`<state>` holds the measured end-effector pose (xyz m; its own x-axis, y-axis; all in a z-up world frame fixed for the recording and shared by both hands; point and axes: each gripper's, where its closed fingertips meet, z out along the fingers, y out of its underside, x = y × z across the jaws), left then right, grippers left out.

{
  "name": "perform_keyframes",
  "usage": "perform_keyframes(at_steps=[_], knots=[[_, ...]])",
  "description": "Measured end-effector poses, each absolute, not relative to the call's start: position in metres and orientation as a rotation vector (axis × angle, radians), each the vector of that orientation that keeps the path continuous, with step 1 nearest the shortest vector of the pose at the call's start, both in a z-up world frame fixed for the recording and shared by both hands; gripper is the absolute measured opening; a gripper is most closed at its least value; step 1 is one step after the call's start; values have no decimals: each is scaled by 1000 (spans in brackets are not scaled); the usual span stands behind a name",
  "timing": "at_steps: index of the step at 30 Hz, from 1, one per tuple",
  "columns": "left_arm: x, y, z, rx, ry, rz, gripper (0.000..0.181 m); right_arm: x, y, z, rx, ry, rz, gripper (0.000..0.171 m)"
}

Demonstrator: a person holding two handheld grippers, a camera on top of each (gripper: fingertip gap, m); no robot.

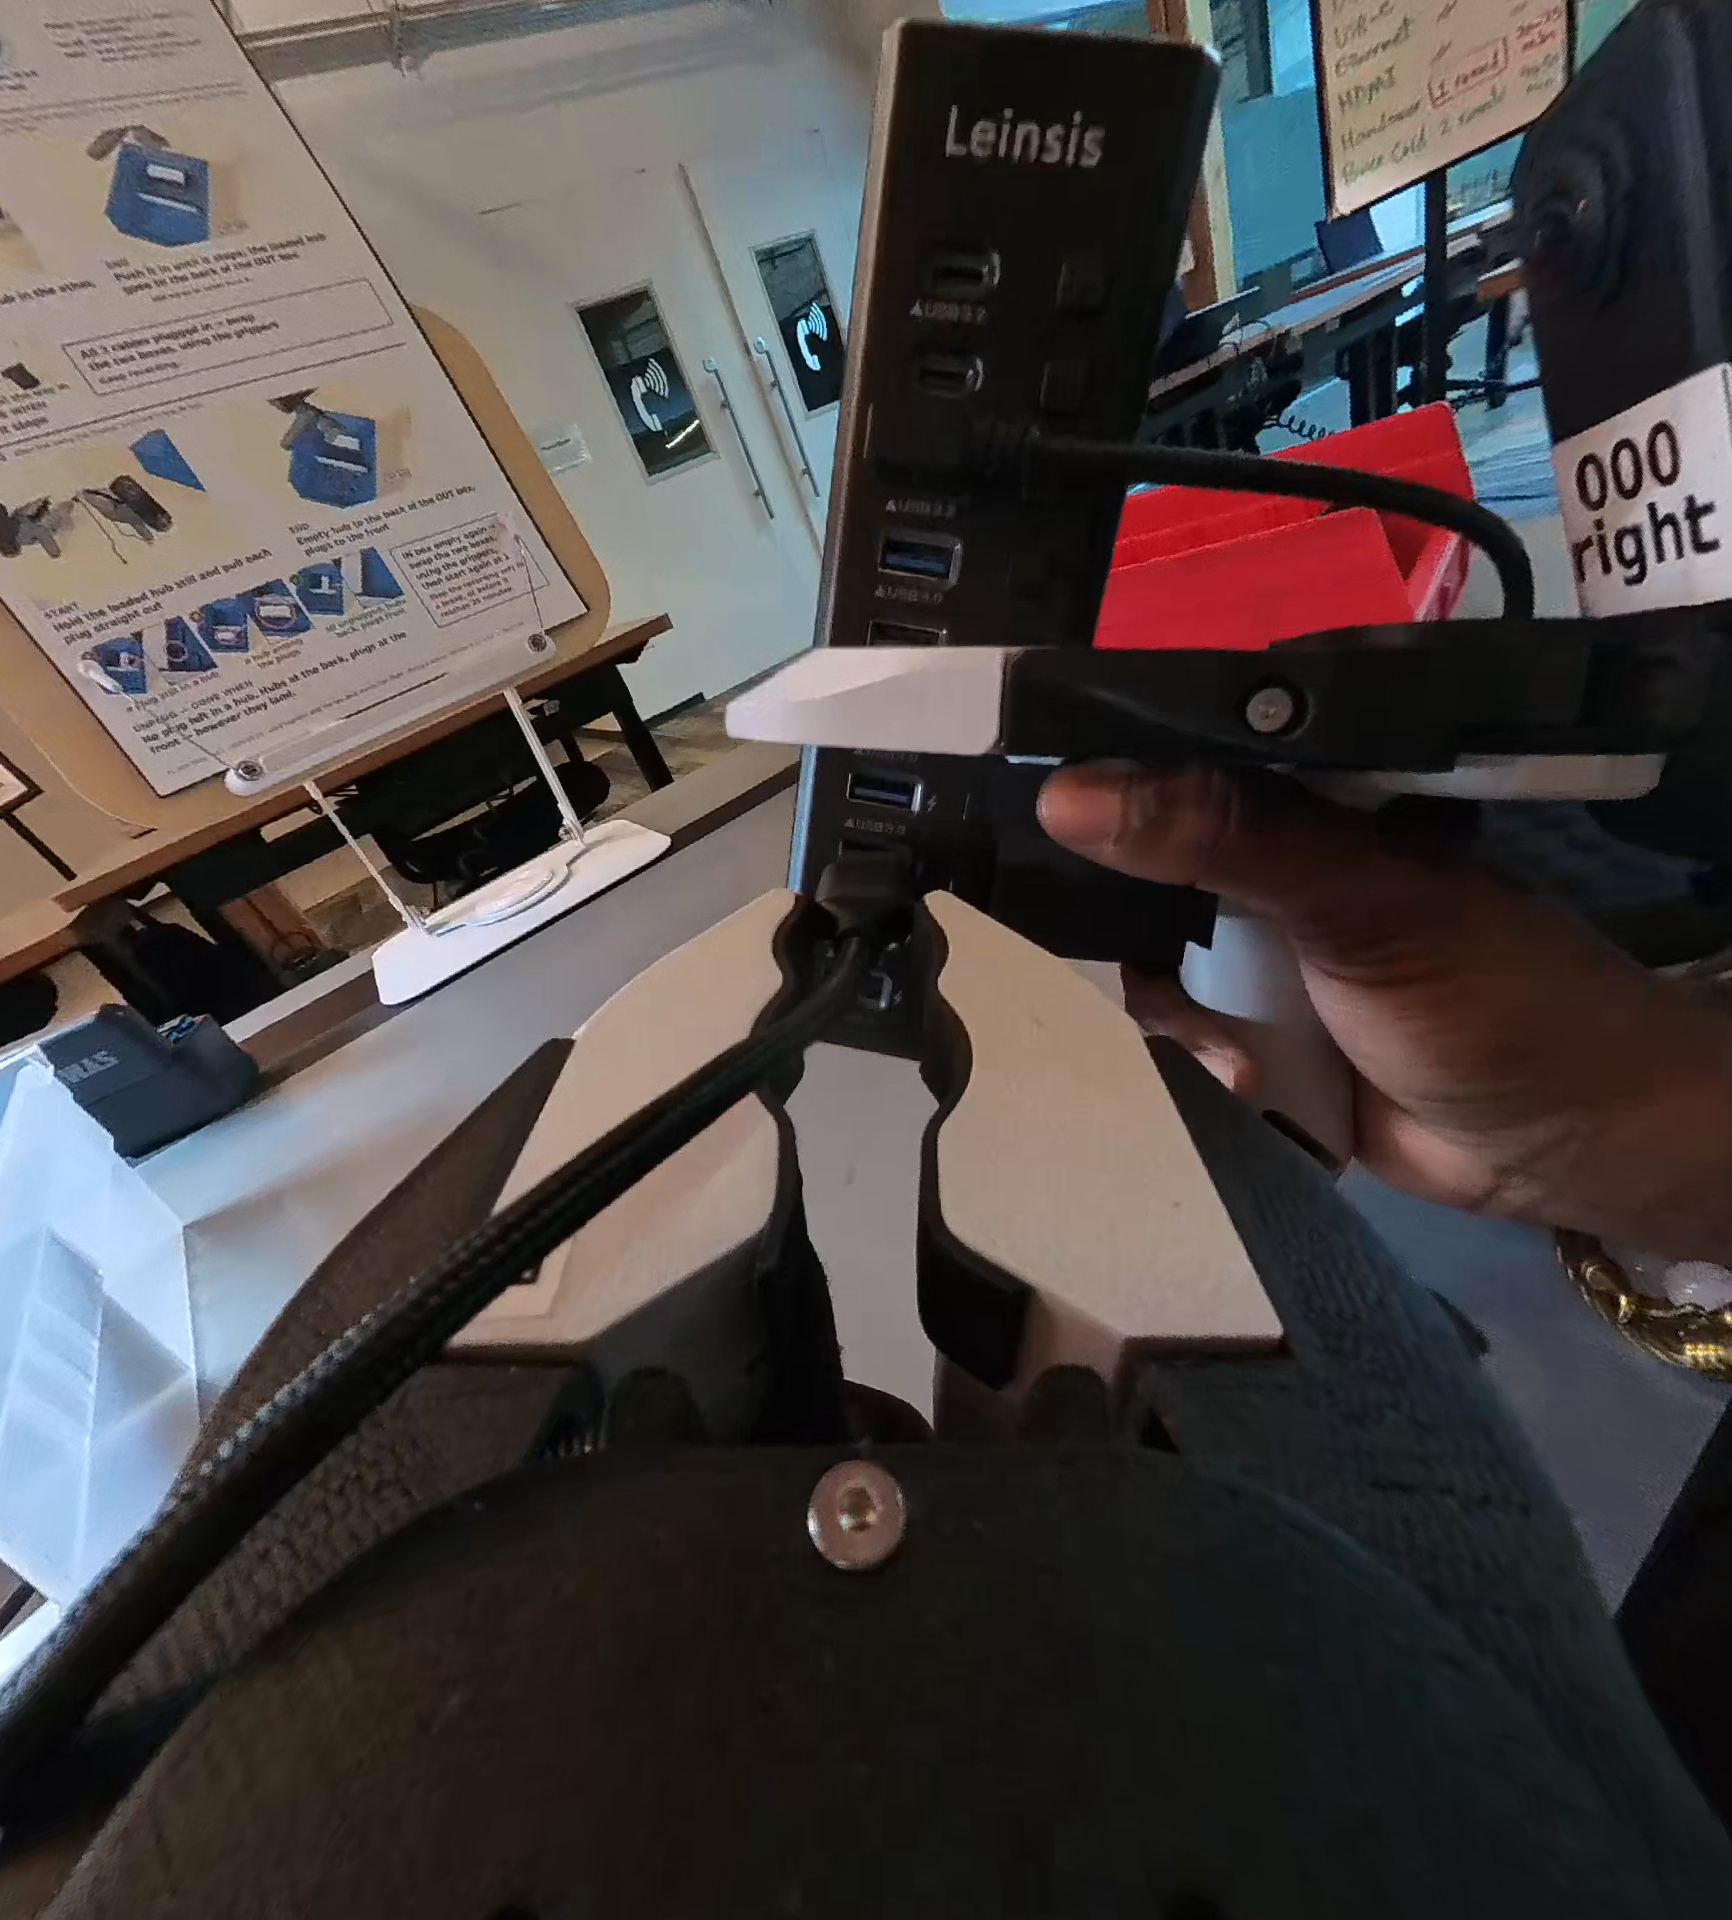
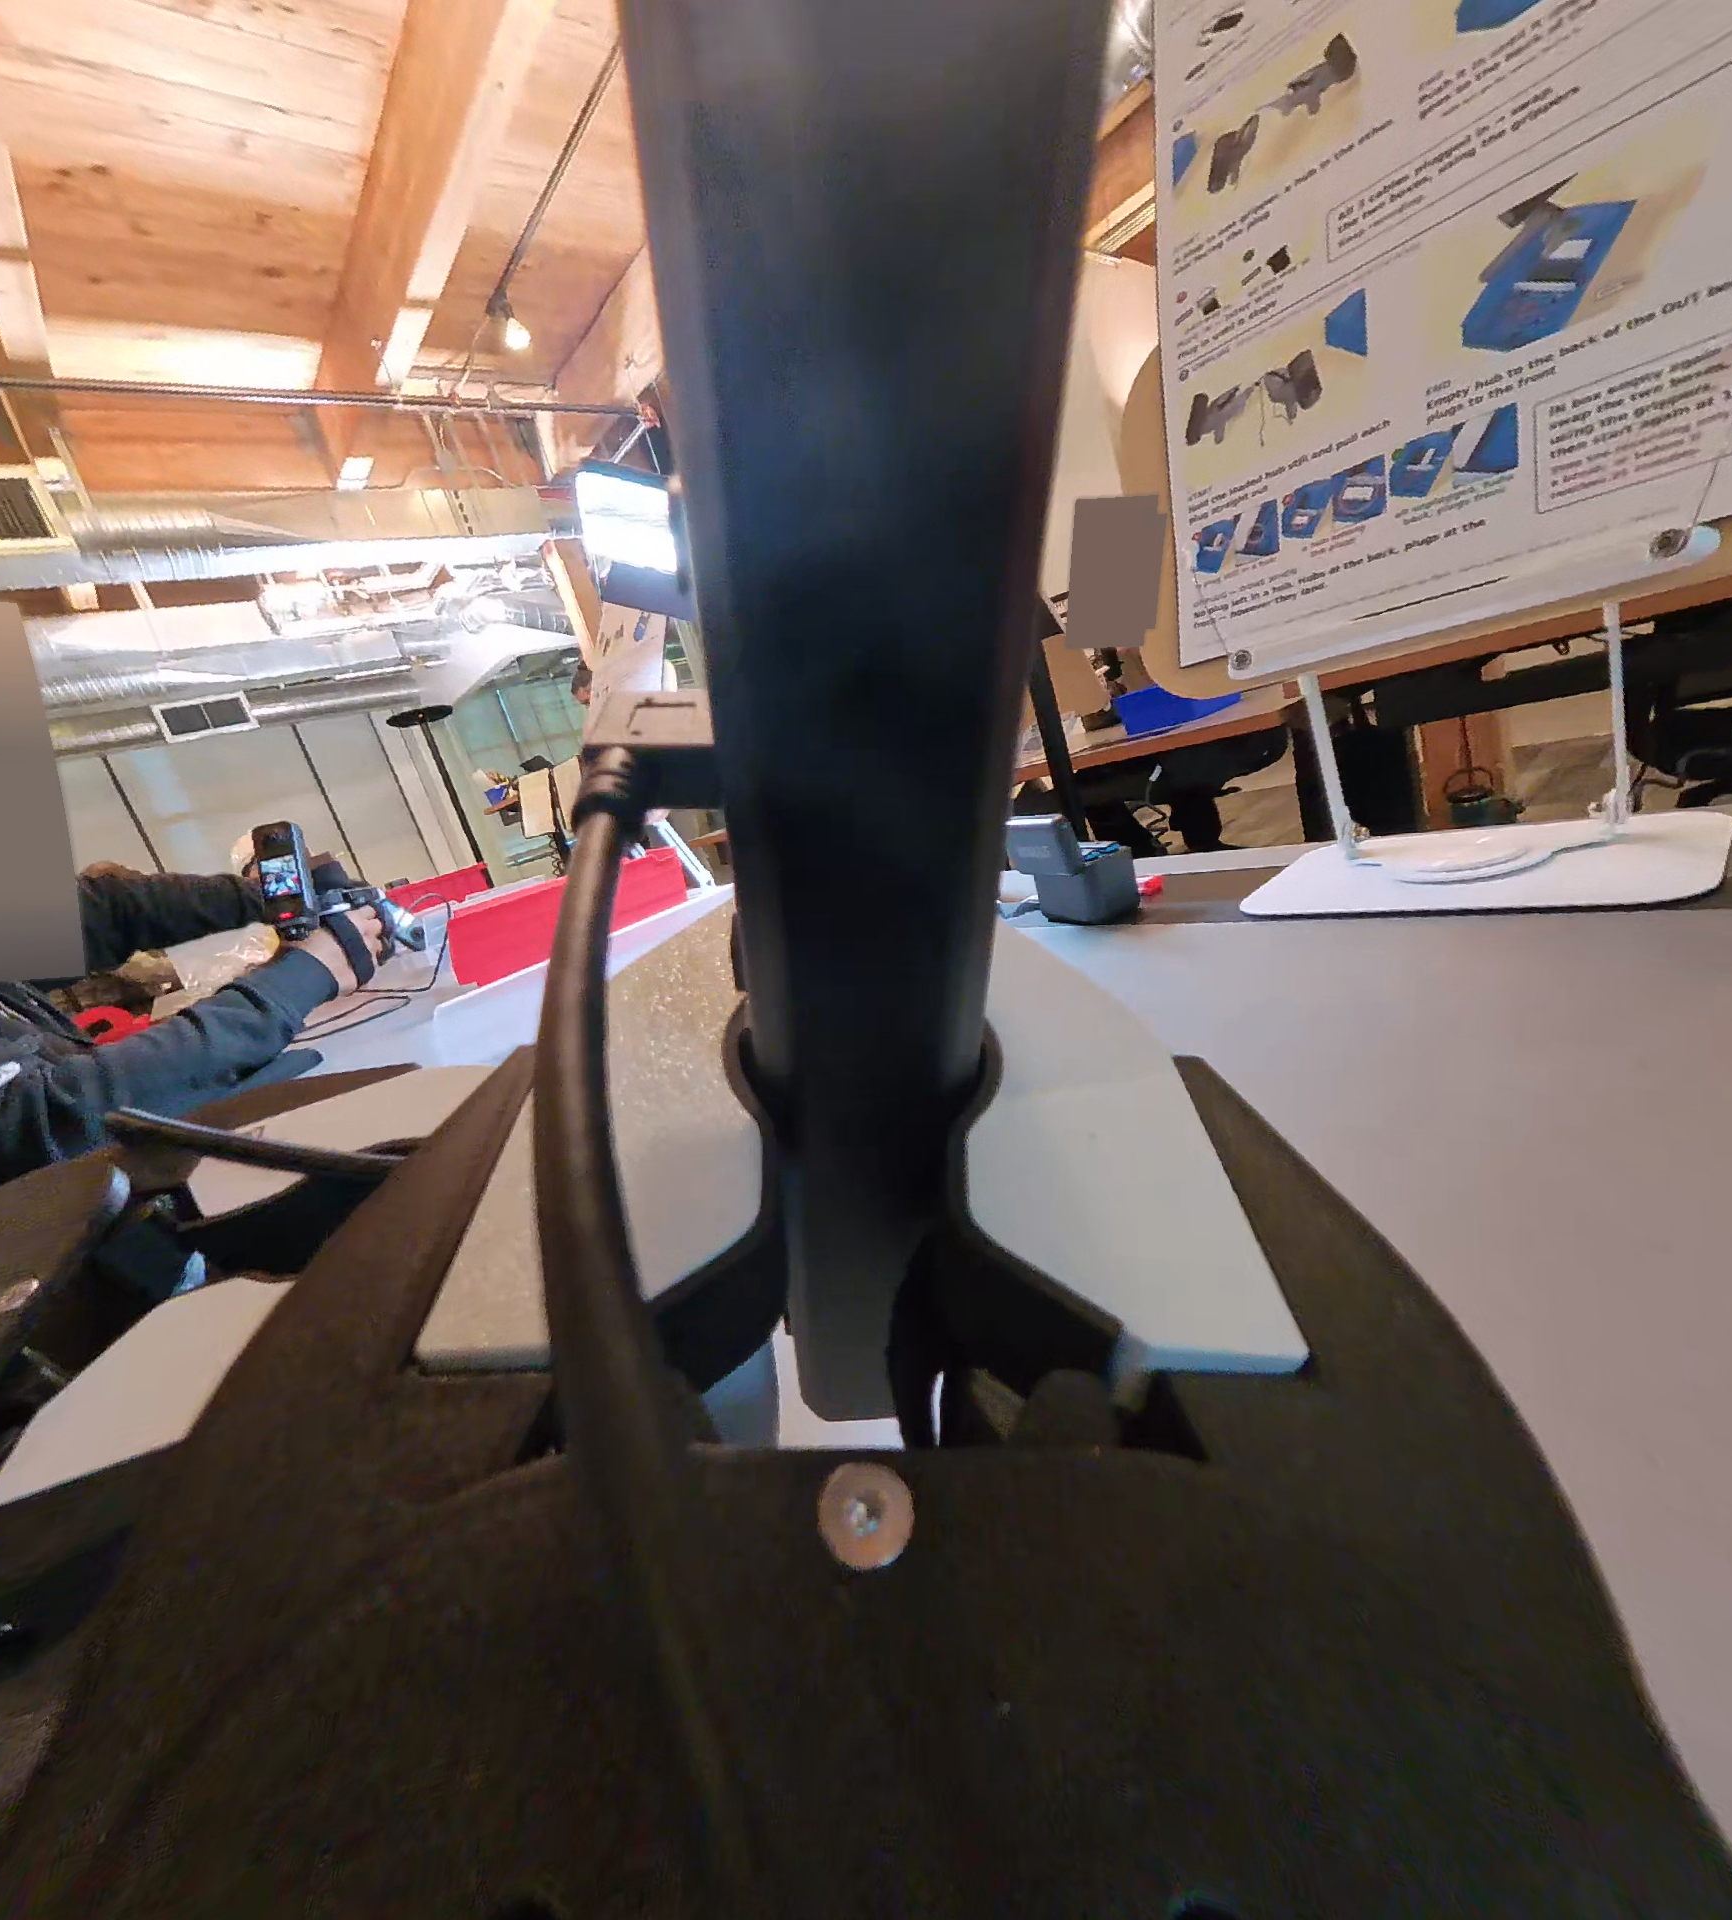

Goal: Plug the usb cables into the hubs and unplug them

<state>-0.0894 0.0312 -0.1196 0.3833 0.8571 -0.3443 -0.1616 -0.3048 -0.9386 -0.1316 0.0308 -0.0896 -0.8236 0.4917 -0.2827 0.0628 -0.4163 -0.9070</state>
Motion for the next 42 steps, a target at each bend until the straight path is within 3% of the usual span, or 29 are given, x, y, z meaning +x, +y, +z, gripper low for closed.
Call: perform_keyframes(at_steps=[1,25,30,42], knots=[[-89,31,-119,-1541,-642,1152,19,-131,31,-89,-751,-1518,2310,31],[-98,33,-140,-1582,-548,1156,18,-128,20,-116,-772,-1837,2315,31],[-96,36,-132,-1555,-534,1203,18,-123,18,-112,-878,-1839,2560,33],[-73,52,-123,-1473,-360,871,30,-152,54,-89,-758,-1806,2182,30]])
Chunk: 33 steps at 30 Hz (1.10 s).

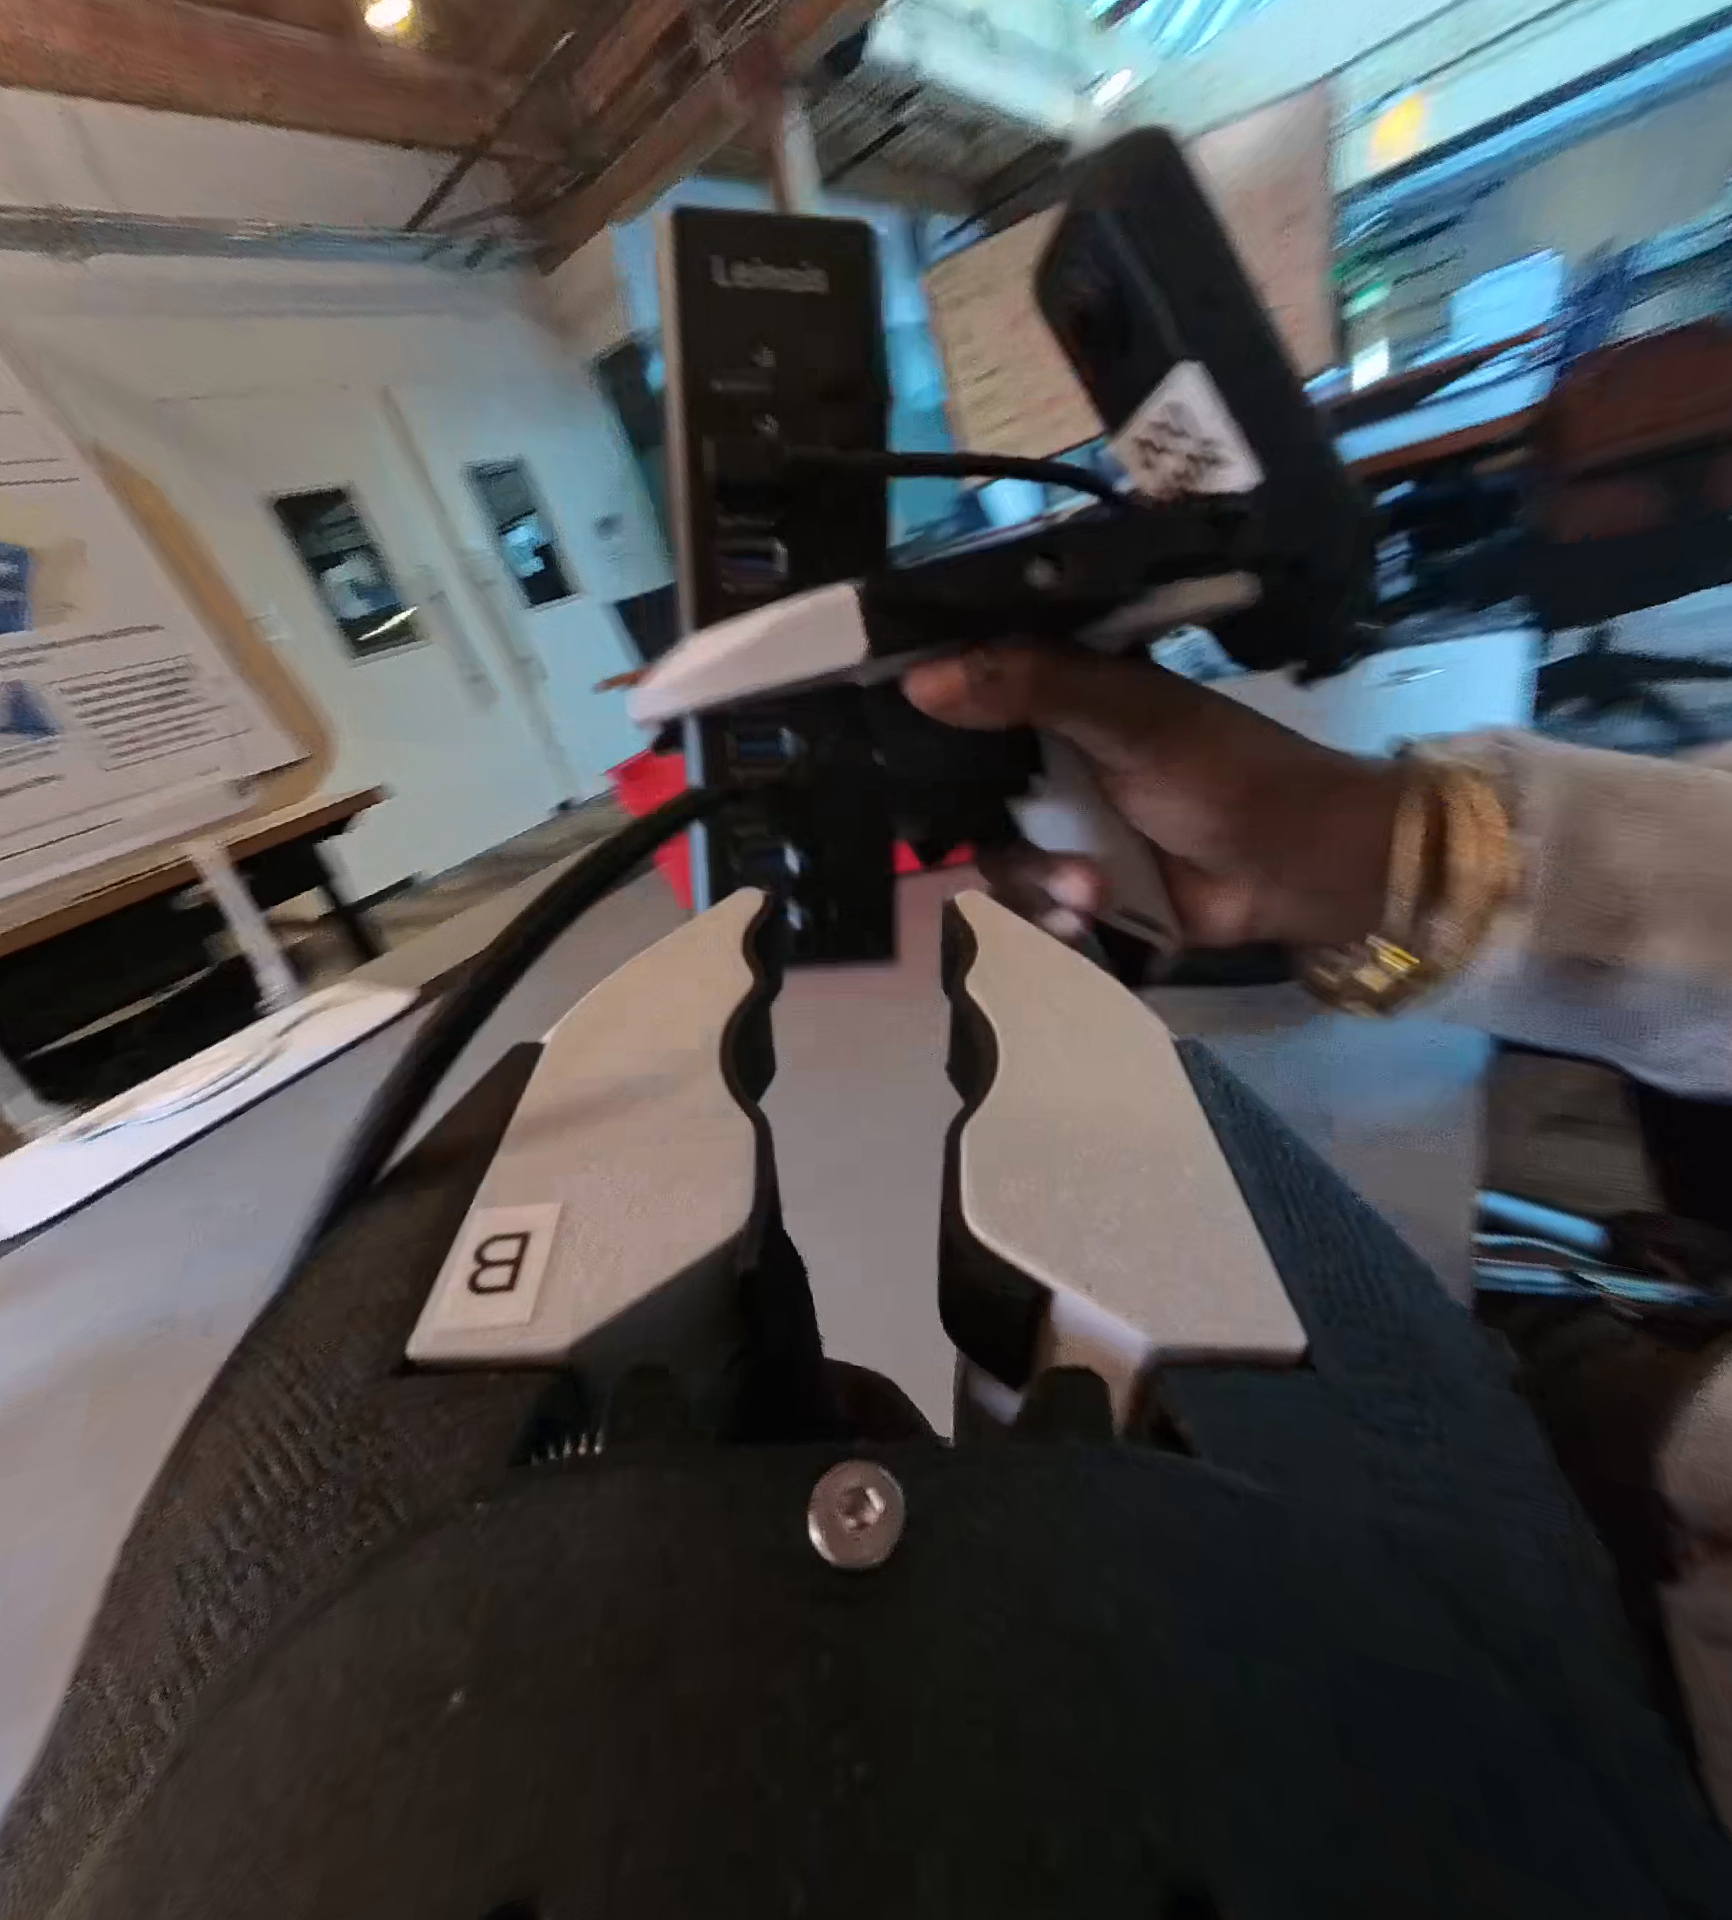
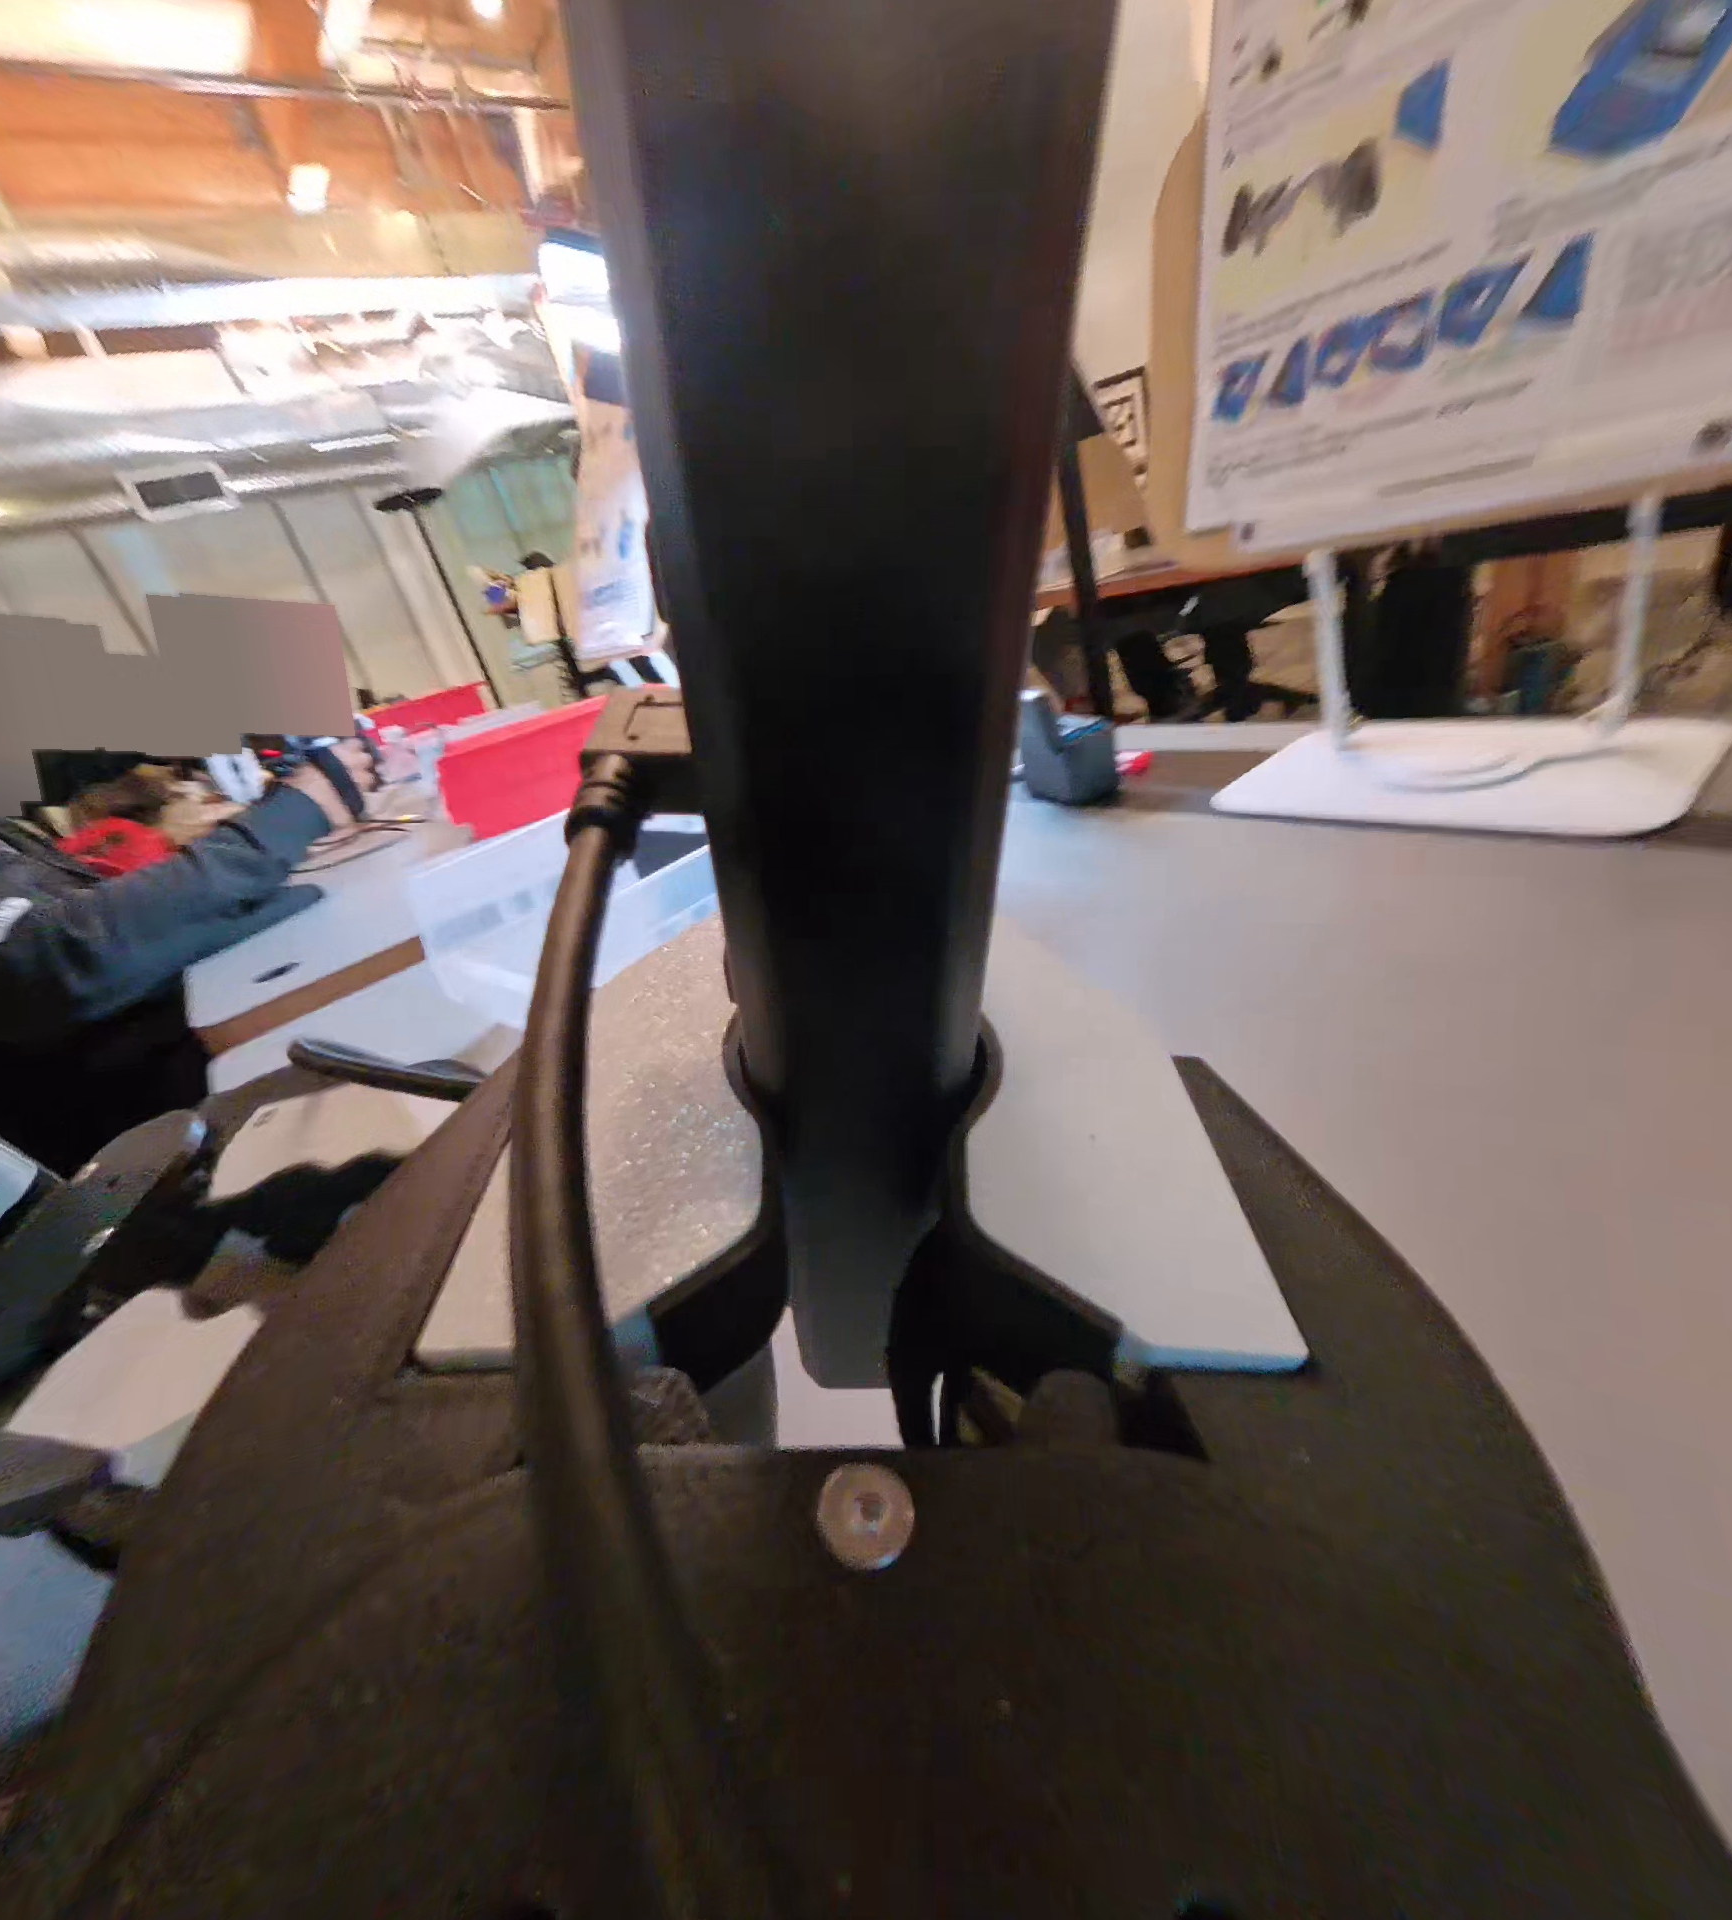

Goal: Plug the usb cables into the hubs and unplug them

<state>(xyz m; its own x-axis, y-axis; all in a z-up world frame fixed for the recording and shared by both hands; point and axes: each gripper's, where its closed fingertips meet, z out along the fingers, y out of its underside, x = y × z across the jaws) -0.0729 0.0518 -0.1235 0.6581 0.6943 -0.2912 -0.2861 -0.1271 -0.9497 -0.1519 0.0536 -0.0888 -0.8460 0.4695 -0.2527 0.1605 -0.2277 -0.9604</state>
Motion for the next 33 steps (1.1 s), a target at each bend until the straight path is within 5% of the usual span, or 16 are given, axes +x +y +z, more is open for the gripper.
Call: perform_keyframes(at_steps=[5,13,21,28,33], knots=[[-29,47,-110,-1321,-116,515,30,-190,107,-28,-664,-1743,1950,31],[-62,-14,-81,-960,-378,578,33,-292,202,45,-802,-1758,1739,31],[-68,-21,-78,-914,-386,708,51,-404,304,-7,-978,-2024,853,32],[-68,-19,-79,-921,-378,708,52,-442,343,-14,-958,-1980,656,32],[-69,-18,-79,-926,-381,712,52,-410,338,-104,-1135,-2484,367,32]])
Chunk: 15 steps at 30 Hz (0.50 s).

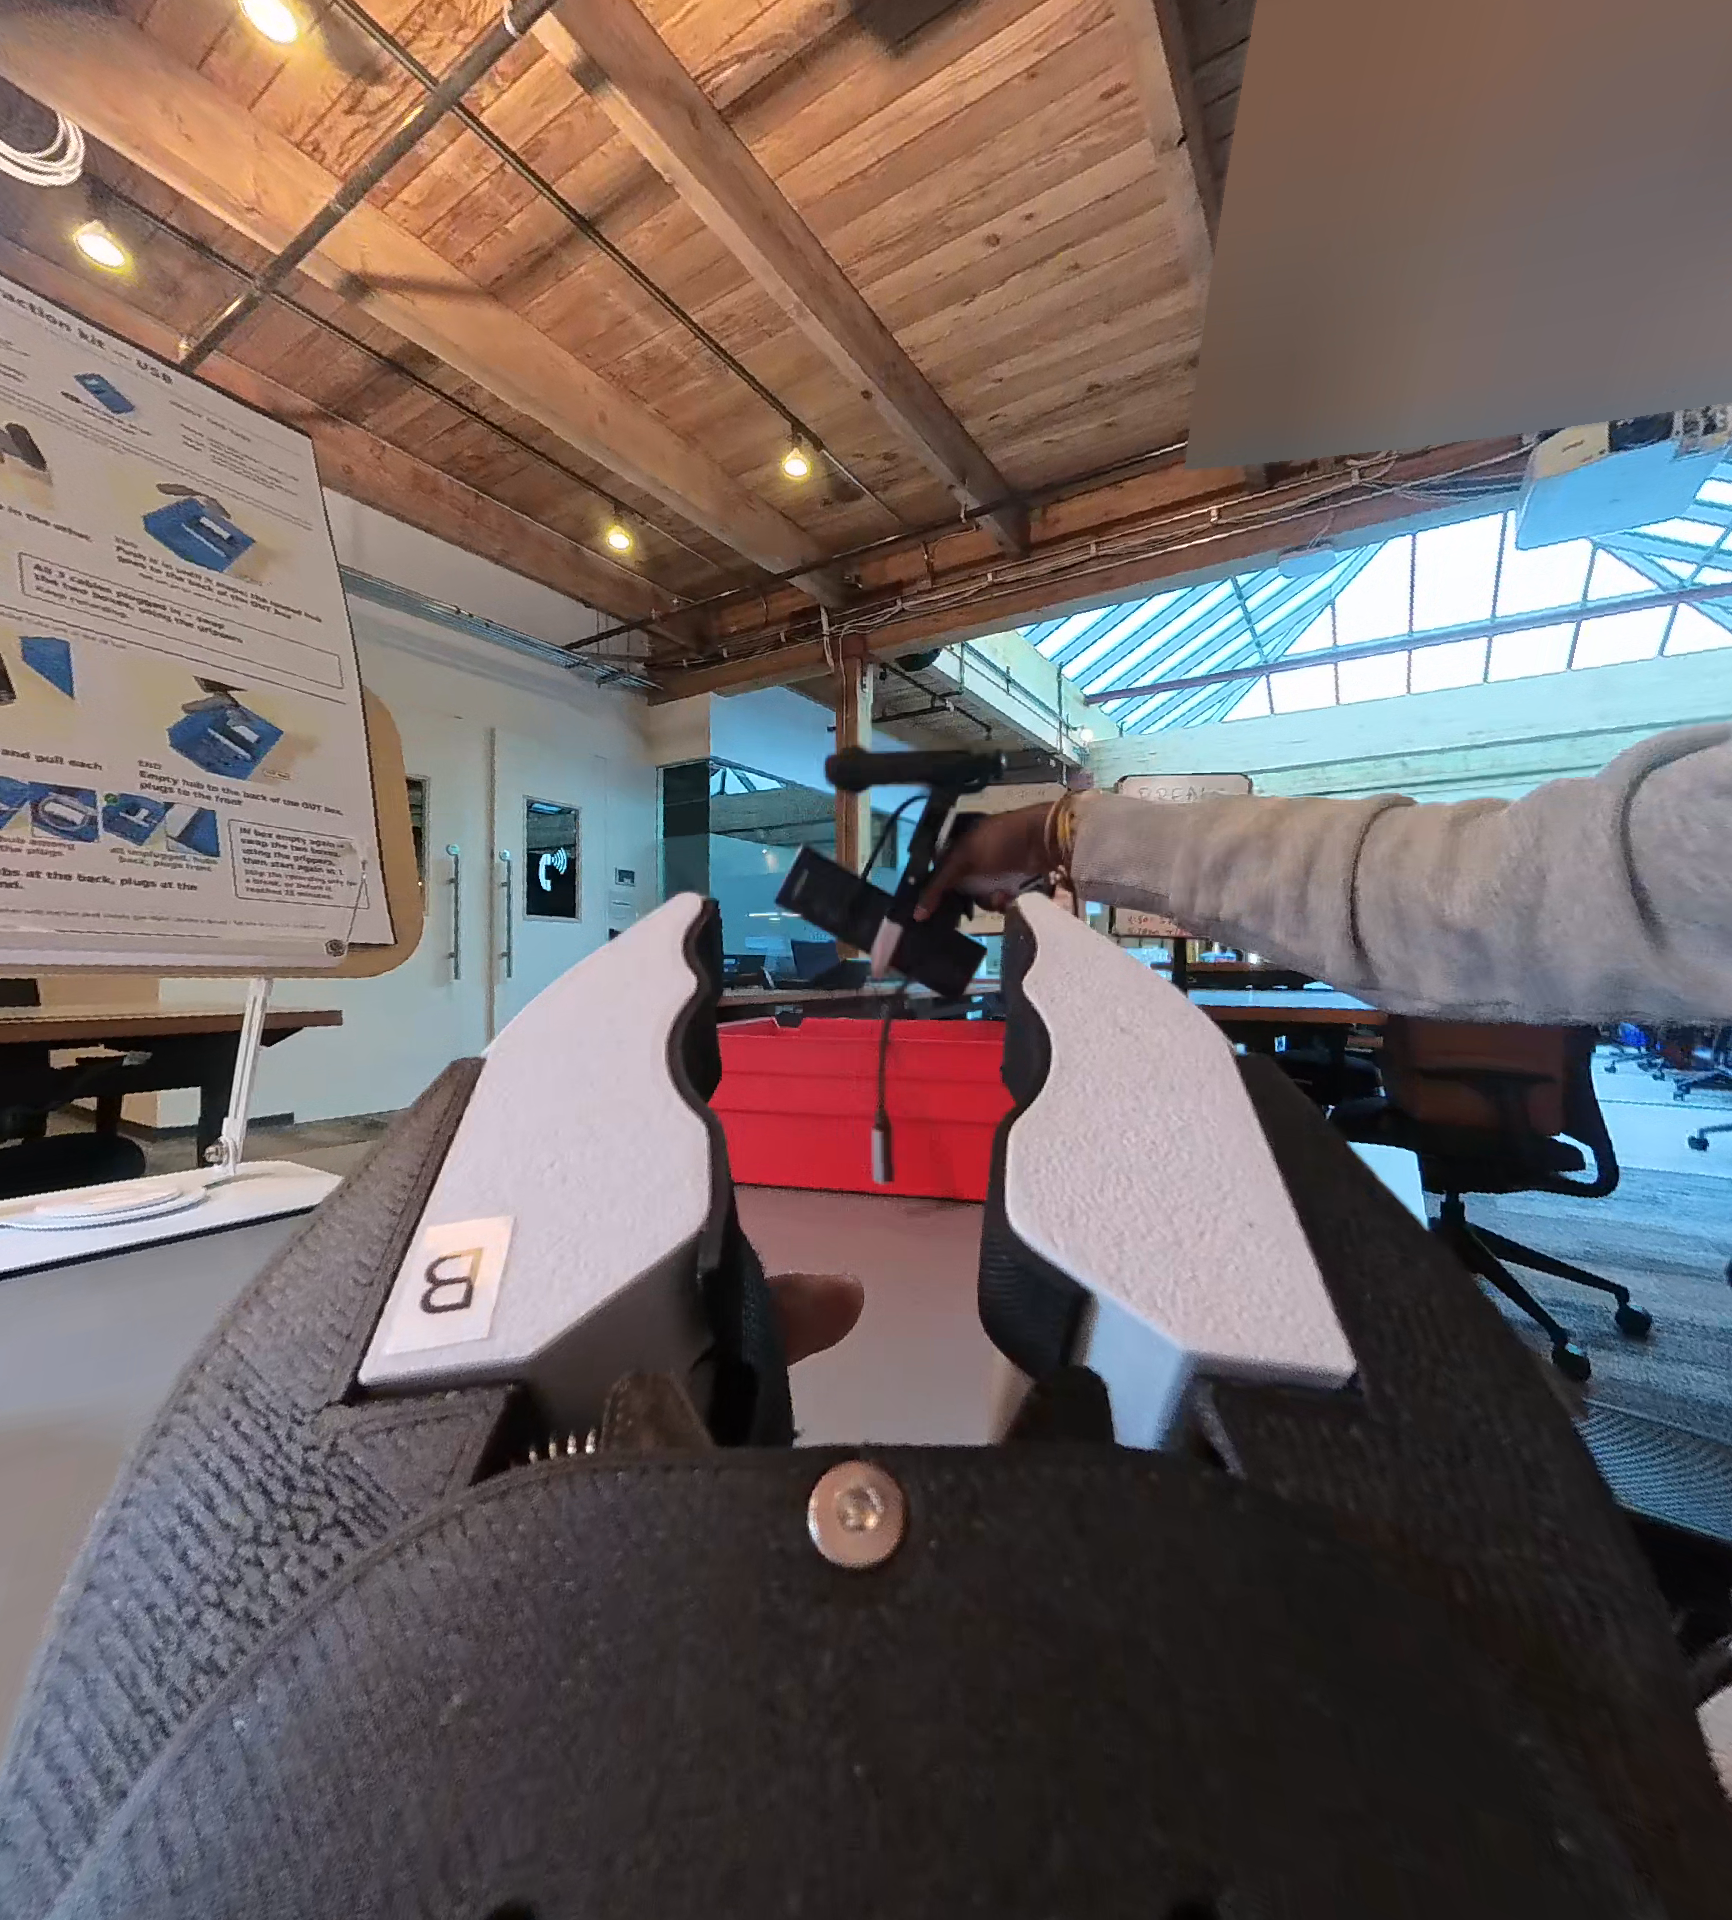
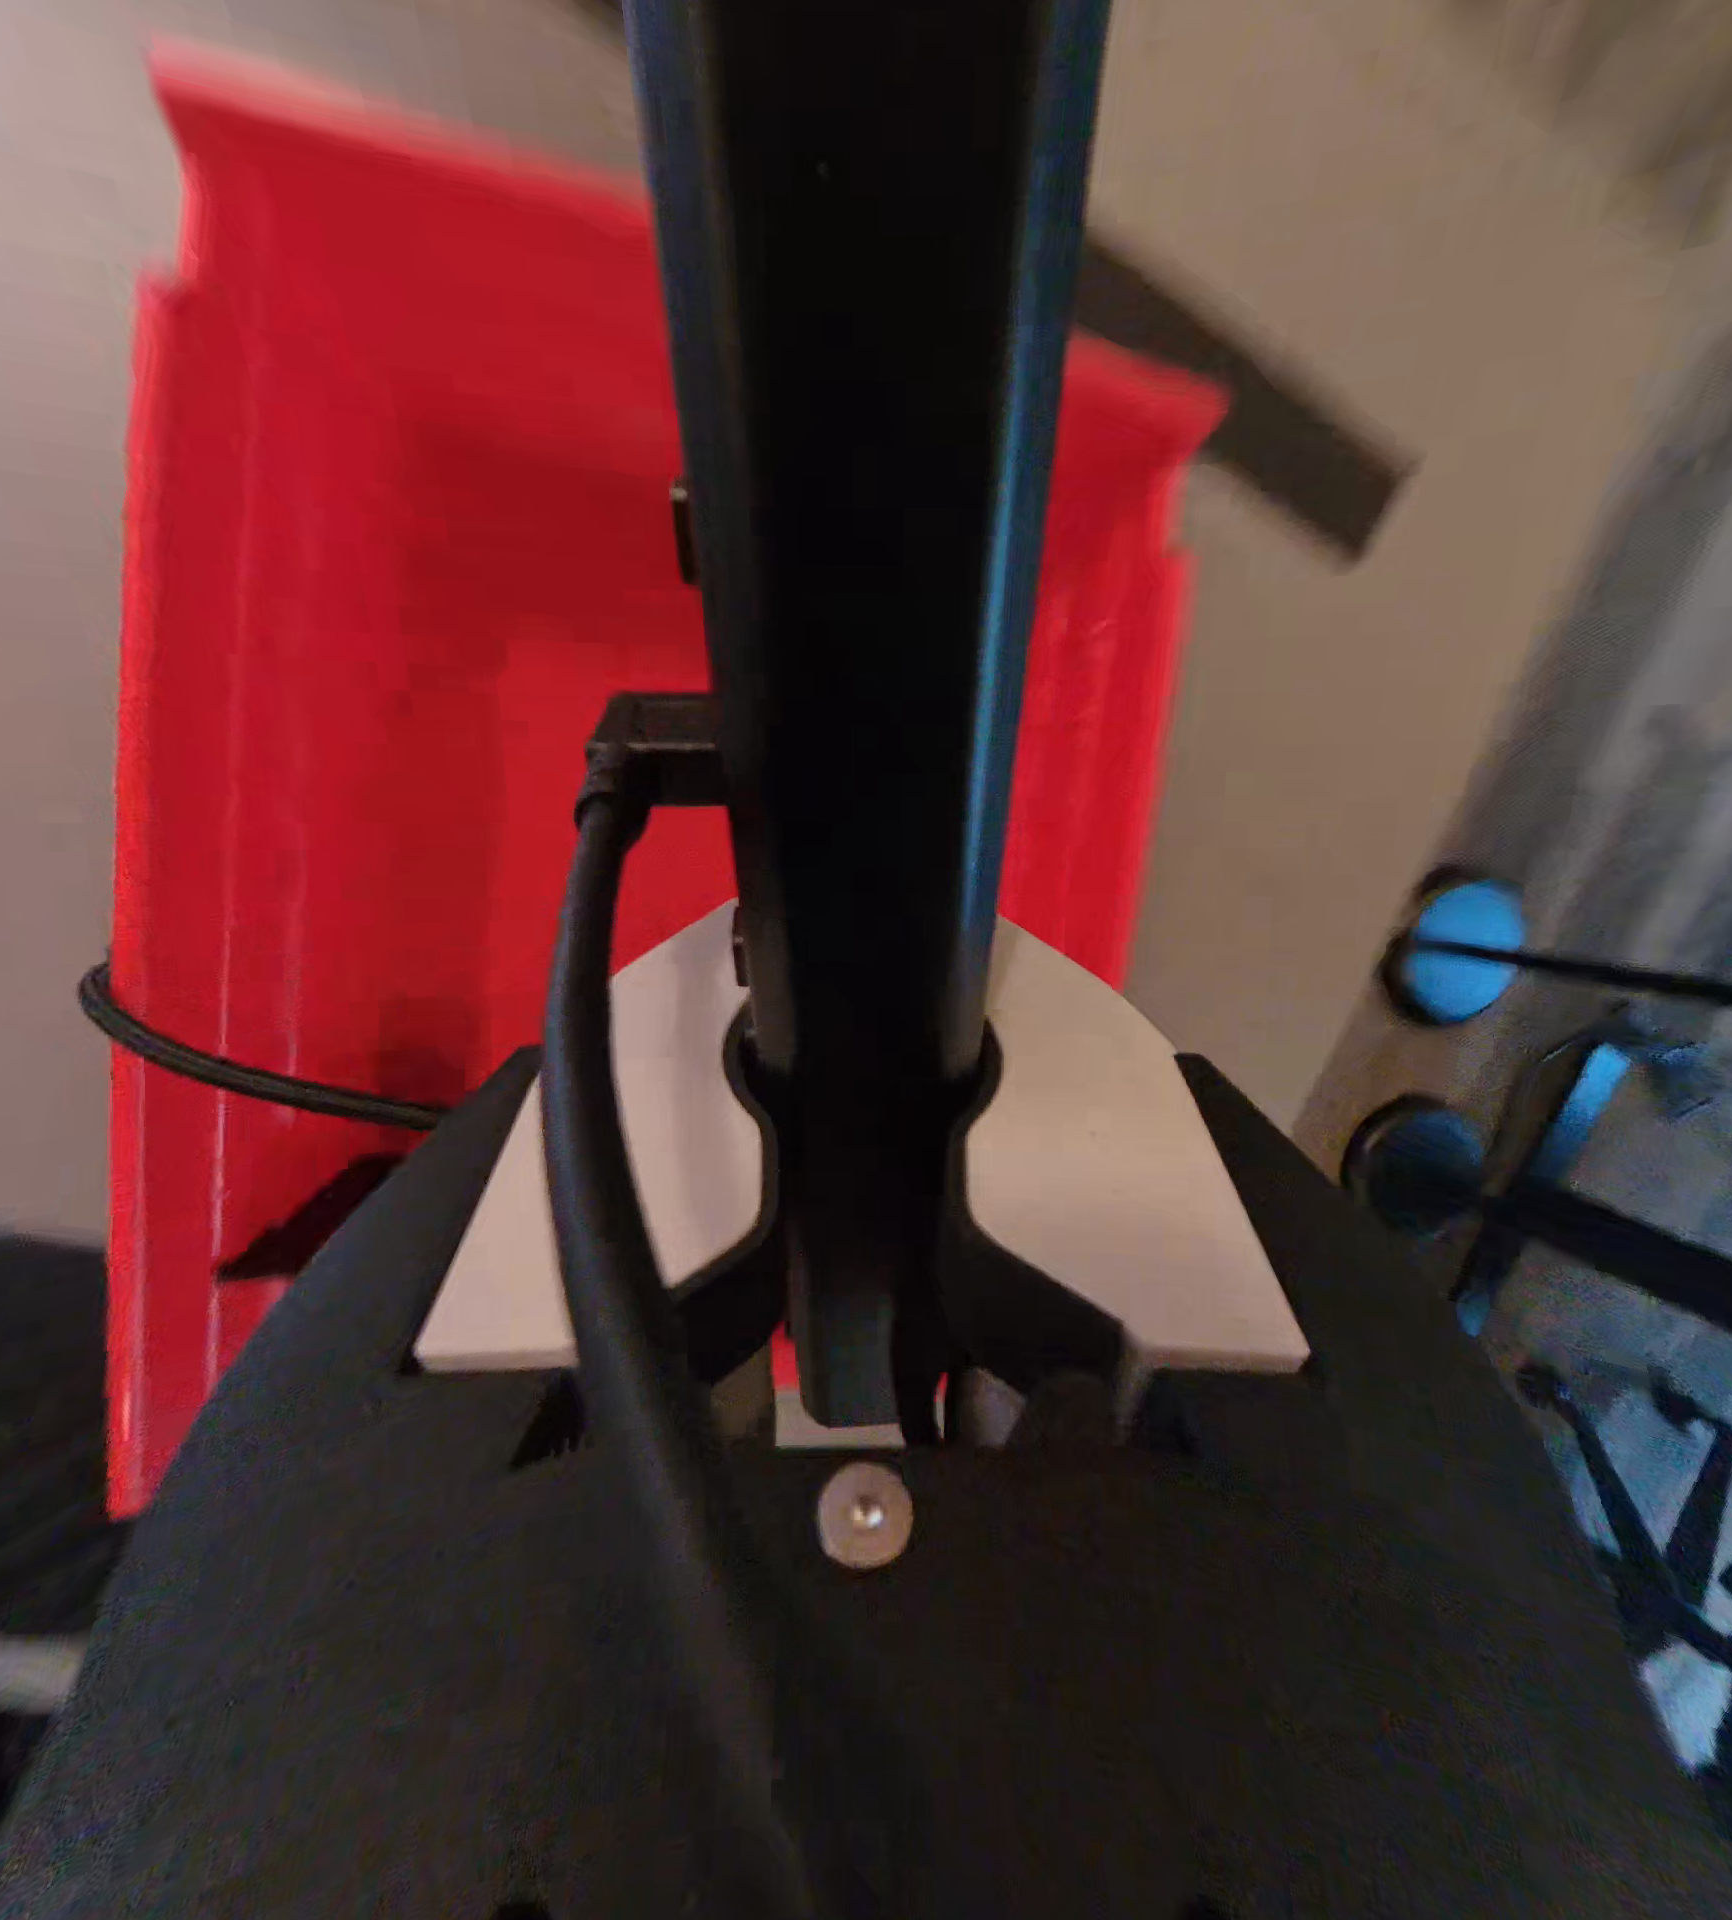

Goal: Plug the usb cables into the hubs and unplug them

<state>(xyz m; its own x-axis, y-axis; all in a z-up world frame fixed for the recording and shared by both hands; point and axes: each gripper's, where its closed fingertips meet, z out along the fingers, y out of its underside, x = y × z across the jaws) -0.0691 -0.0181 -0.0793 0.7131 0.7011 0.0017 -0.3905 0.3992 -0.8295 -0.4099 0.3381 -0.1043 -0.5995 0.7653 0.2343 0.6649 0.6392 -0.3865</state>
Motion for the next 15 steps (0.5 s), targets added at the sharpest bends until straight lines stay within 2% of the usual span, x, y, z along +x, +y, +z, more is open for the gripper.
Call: perform_keyframes(at_steps=[7,11,15], knots=[[-72,-9,-86,-995,-374,728,51,-386,329,-193,-1107,-2787,-2,32],[-72,-4,-90,-1033,-360,738,51,-393,329,-221,-1120,-2801,-105,35],[-71,-2,-91,-1048,-352,743,51,-393,342,-234,-1189,-2791,-274,45]])
